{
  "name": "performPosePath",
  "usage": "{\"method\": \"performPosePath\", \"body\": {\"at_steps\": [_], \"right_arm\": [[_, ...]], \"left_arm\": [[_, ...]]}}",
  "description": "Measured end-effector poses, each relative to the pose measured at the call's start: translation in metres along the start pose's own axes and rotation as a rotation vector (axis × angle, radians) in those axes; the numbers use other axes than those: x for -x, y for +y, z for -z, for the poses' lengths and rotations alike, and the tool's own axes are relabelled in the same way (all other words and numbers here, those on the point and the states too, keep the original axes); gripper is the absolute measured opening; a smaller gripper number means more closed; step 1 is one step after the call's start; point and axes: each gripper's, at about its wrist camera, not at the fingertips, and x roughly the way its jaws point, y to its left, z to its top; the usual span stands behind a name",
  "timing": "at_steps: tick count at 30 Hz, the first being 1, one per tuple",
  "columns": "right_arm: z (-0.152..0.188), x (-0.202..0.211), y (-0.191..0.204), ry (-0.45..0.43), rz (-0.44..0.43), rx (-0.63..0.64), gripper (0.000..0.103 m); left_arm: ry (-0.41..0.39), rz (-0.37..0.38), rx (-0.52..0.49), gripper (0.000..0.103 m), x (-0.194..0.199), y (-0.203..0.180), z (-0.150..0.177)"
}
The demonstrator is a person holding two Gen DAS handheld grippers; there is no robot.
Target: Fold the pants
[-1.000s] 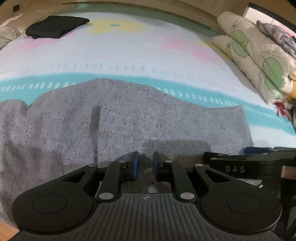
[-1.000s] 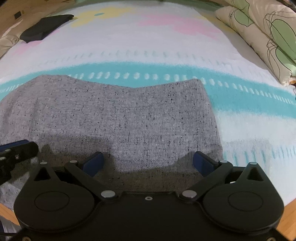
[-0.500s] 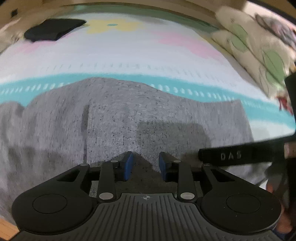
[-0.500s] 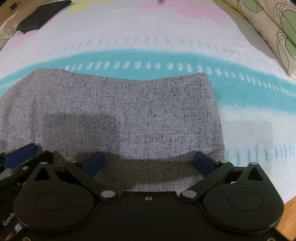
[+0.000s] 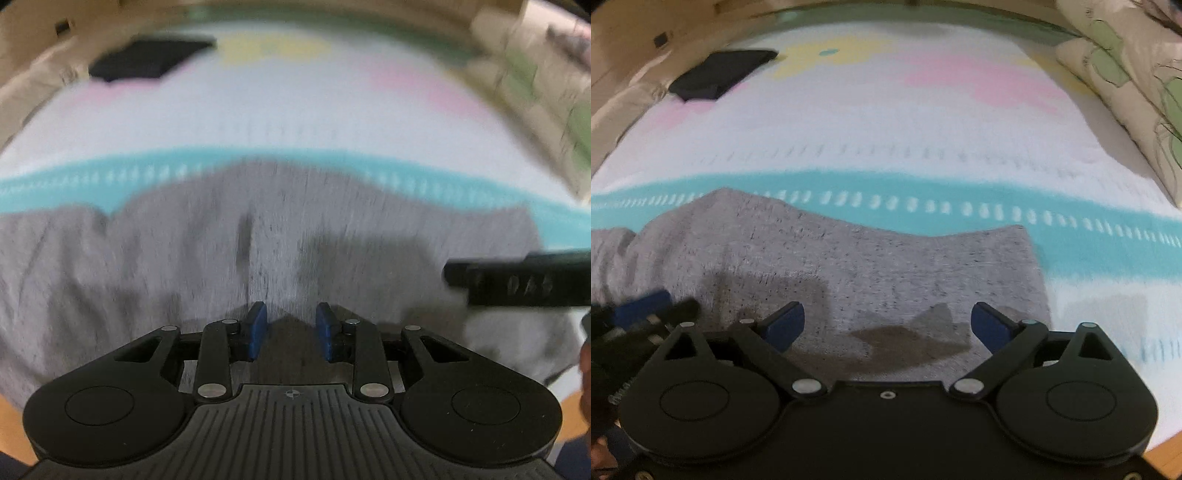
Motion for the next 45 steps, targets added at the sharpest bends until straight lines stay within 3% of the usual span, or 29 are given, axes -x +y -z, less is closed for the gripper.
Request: {"method": "performPosePath", "body": {"at_steps": [5, 6, 16, 21, 31, 34, 38, 42, 45], "right_arm": [[0.002, -0.042, -0.007, 0.152, 0.021, -0.063, 0.099], [0.002, -0.045, -0.010, 0.151, 0.012, -0.075, 0.103], [0.000, -0.053, 0.004, 0.138, 0.069, -0.066, 0.103], [0.000, -0.050, 0.003, 0.138, 0.072, -0.066, 0.103], [0.000, -0.049, 0.003, 0.142, 0.076, -0.065, 0.103], [0.000, -0.049, 0.003, 0.142, 0.076, -0.066, 0.103], [-0.001, -0.050, 0.003, 0.148, 0.073, -0.067, 0.103], [-0.005, -0.052, 0.002, 0.169, 0.078, -0.080, 0.103], [-0.010, -0.054, 0.001, 0.203, 0.087, -0.105, 0.103]], "left_arm": [[0.000, -0.025, -0.051, 0.030, 0.001, -0.007, -0.002], [0.002, -0.027, -0.050, 0.030, 0.000, -0.007, -0.002], [0.016, -0.028, -0.046, 0.032, -0.002, -0.007, -0.005], [0.032, -0.027, -0.039, 0.039, -0.004, -0.008, -0.006], [0.051, -0.057, -0.041, 0.039, -0.005, -0.013, -0.010], [0.030, -0.011, 0.012, 0.039, 0.003, 0.001, -0.012], [-0.082, 0.020, 0.125, 0.039, 0.029, 0.037, -0.012], [-0.176, -0.062, 0.217, 0.038, 0.052, 0.082, -0.005], [-0.201, -0.181, 0.293, 0.038, 0.067, 0.120, 0.005]]}}
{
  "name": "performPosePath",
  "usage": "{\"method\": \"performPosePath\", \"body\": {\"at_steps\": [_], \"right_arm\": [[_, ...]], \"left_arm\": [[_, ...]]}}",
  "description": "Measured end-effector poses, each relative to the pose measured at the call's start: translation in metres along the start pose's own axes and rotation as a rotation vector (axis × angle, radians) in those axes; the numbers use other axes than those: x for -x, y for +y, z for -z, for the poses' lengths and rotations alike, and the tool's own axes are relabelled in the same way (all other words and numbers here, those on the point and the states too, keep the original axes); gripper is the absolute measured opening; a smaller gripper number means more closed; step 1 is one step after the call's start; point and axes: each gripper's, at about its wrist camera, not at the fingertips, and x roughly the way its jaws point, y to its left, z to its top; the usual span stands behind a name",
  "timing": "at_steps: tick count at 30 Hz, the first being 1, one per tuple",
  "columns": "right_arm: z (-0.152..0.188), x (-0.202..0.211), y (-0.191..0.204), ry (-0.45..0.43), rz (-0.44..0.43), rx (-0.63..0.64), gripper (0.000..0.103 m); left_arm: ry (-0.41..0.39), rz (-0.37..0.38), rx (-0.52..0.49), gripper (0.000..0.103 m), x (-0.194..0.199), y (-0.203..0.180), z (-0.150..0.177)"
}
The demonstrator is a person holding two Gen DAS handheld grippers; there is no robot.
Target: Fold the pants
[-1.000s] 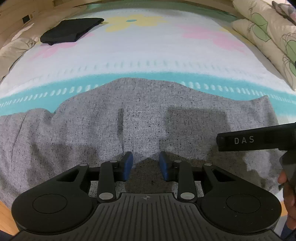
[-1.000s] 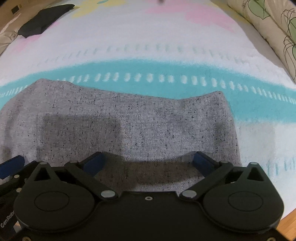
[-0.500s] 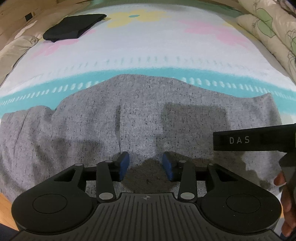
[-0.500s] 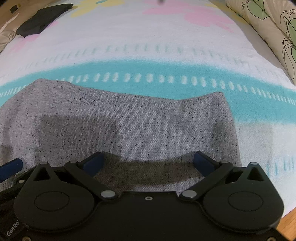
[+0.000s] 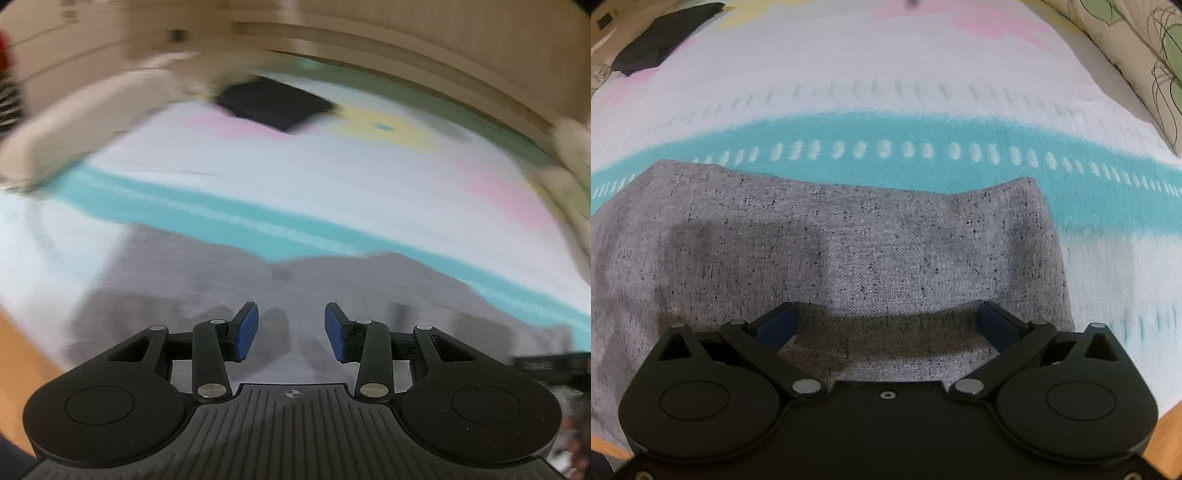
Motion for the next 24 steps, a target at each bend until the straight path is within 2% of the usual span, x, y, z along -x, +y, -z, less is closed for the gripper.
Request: {"method": "performPosePath", "body": {"at_steps": [2, 4, 6, 7, 8, 9, 10, 12, 14, 16, 19, 21, 24], "right_arm": [[-0.002, -0.001, 0.001, 0.016, 0.006, -0.008, 0.103], [-0.004, -0.001, 0.000, 0.026, 0.009, -0.020, 0.103], [-0.006, -0.001, 0.001, 0.042, 0.018, -0.034, 0.103], [-0.007, -0.002, 0.001, 0.051, 0.022, -0.044, 0.103], [-0.009, -0.002, 0.001, 0.057, 0.025, -0.052, 0.103], [-0.010, -0.002, 0.002, 0.063, 0.029, -0.059, 0.103], [-0.011, -0.003, 0.002, 0.067, 0.032, -0.064, 0.103], [-0.013, -0.004, 0.002, 0.074, 0.036, -0.073, 0.103], [-0.017, -0.005, 0.003, 0.077, 0.038, -0.079, 0.103], [-0.018, -0.006, 0.002, 0.075, 0.037, -0.082, 0.103], [-0.019, -0.006, 0.002, 0.068, 0.039, -0.079, 0.103], [-0.020, -0.007, 0.002, 0.064, 0.041, -0.080, 0.103], [-0.019, -0.009, 0.002, 0.059, 0.041, -0.079, 0.103]], "left_arm": [[-0.011, -0.061, 0.052, 0.038, 0.005, 0.025, 0.001], [-0.003, -0.060, 0.131, 0.038, 0.007, 0.053, 0.006], [0.010, 0.023, 0.264, 0.038, 0.006, 0.081, 0.014], [0.021, 0.093, 0.371, 0.040, 0.005, 0.098, 0.022], [0.044, 0.143, 0.471, 0.043, 0.003, 0.112, 0.028], [0.066, 0.157, 0.546, 0.057, 0.001, 0.122, 0.034], [0.067, 0.133, 0.595, 0.070, 0.001, 0.130, 0.040], [0.023, 0.073, 0.609, 0.071, 0.006, 0.136, 0.047], [0.019, 0.056, 0.608, 0.072, 0.006, 0.138, 0.051], [0.046, 0.077, 0.616, 0.072, -0.002, 0.138, 0.053], [0.087, 0.158, 0.637, 0.073, -0.016, 0.143, 0.060], [0.096, 0.154, 0.636, 0.074, -0.024, 0.143, 0.062], [0.034, 0.193, 0.662, 0.089, -0.026, 0.143, 0.064]]}}
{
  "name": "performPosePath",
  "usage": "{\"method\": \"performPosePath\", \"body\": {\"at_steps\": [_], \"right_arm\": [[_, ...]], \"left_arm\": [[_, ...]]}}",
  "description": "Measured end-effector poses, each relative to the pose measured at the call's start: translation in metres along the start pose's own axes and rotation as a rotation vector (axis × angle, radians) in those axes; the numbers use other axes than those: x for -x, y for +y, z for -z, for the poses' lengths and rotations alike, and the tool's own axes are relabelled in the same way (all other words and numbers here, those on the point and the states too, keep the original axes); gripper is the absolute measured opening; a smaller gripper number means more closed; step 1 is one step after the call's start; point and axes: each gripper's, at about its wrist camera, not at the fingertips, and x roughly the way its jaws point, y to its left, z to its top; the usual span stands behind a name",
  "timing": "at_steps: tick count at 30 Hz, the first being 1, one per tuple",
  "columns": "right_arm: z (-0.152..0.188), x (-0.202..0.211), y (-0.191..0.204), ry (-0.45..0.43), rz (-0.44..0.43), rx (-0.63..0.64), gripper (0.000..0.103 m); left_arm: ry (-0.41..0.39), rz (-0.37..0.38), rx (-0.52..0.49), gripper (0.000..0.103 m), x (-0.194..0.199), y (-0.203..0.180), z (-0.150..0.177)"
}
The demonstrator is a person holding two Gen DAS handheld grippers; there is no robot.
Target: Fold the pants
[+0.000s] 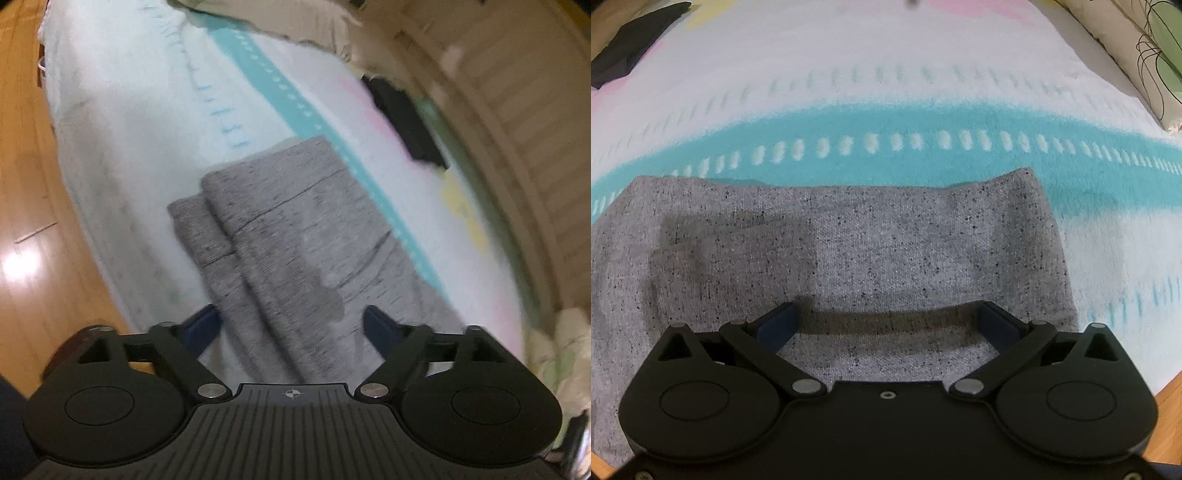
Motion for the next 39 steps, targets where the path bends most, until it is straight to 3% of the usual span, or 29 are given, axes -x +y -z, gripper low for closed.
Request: {"method": "performPosePath", "body": {"at_steps": [4, 10, 13, 18, 24, 26, 27, 28, 32, 39], "right_arm": [[0.005, 0.003, 0.002, -0.009, 0.003, 0.002, 0.103], [0.006, 0.003, 0.001, -0.020, 0.001, 0.008, 0.103], [0.008, 0.004, 0.001, -0.031, -0.003, 0.013, 0.103], [0.010, 0.006, 0.003, -0.045, 0.002, 0.017, 0.103], [0.015, 0.011, 0.004, -0.063, -0.006, 0.032, 0.103], [0.016, 0.012, 0.005, -0.066, -0.006, 0.035, 0.103], [0.016, 0.013, 0.006, -0.067, -0.005, 0.034, 0.103], [0.016, 0.013, 0.006, -0.066, -0.004, 0.034, 0.103], [0.016, 0.013, 0.004, -0.055, -0.012, 0.032, 0.103], [0.011, 0.011, 0.000, -0.051, -0.020, 0.045, 0.103]], "left_arm": [[-0.085, 0.079, 0.037, 0.089, 0.009, 0.003, 0.002], [-0.099, 0.074, 0.054, 0.088, -0.004, 0.009, 0.001], [-0.090, 0.079, 0.006, 0.087, -0.007, 0.003, 0.001], [-0.113, 0.179, 0.101, 0.084, -0.015, 0.008, -0.005], [-0.131, 0.241, 0.115, 0.075, -0.005, 0.010, 0.005], [-0.132, 0.217, 0.110, 0.057, -0.006, 0.009, 0.006], [-0.143, 0.181, 0.103, 0.032, -0.005, 0.008, 0.006], [-0.163, 0.139, 0.088, 0.016, 0.001, 0.007, 0.008], [-0.233, 0.100, -0.050, 0.017, 0.021, -0.011, 0.015], [-0.323, 0.159, -0.255, 0.017, 0.039, -0.044, 0.029]]}}
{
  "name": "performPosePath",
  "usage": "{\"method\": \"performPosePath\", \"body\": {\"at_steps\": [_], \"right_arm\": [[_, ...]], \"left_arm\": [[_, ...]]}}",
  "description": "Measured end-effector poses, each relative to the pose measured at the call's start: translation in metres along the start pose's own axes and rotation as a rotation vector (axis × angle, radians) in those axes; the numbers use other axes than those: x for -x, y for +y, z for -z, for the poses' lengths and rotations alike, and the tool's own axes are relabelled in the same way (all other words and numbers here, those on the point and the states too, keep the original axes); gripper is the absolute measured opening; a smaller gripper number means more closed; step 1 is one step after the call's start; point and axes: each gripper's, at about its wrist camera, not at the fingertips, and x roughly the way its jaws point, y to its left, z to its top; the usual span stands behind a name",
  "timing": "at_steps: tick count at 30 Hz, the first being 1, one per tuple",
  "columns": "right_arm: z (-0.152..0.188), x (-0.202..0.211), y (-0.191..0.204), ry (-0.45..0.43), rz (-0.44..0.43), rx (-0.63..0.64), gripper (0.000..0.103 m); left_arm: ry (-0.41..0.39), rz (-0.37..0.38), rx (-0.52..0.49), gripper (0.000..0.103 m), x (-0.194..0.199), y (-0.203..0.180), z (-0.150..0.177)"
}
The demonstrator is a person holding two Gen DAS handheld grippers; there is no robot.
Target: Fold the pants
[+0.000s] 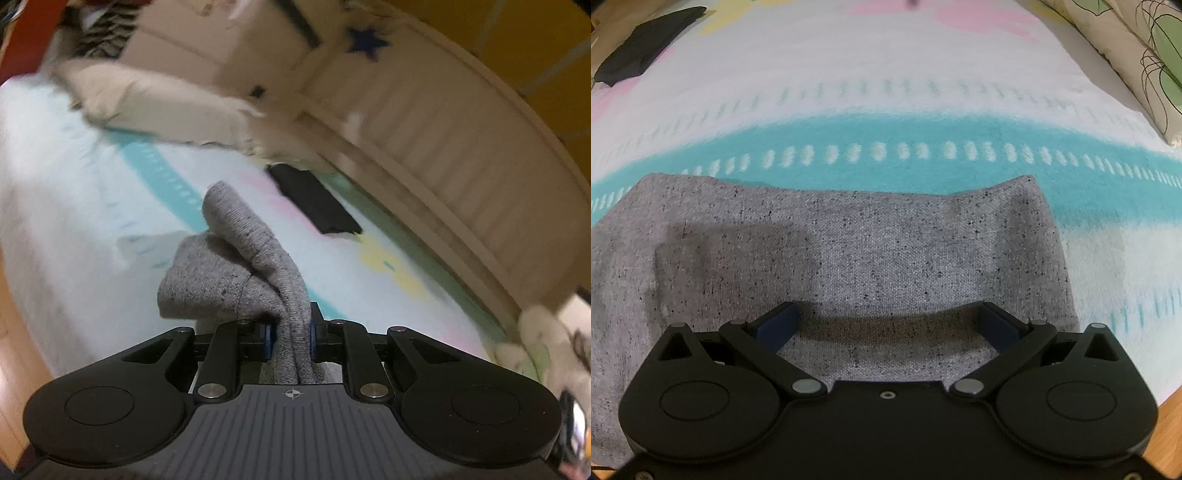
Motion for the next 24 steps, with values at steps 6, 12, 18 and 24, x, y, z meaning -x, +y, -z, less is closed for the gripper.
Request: {"method": "performPosePath", "body": {"at_steps": [6, 12, 18, 24], "right_arm": [[0.001, 0.001, 0.000, -0.003, 0.001, 0.002, 0.103], [0.003, 0.001, 0.001, -0.004, 0.007, -0.001, 0.103], [0.002, -0.001, 0.005, -0.003, 0.008, 0.006, 0.103], [-0.002, 0.003, -0.001, 0.006, -0.033, 0.020, 0.103]], "left_arm": [[0.129, -0.134, 0.226, 0.027, -0.032, 0.038, 0.009], [0.156, -0.069, 0.361, 0.043, -0.049, 0.063, 0.009], [0.108, 0.001, 0.397, 0.017, -0.057, 0.067, 0.002], [-0.016, 0.023, 0.077, 0.017, -0.016, 0.002, -0.016]]}}
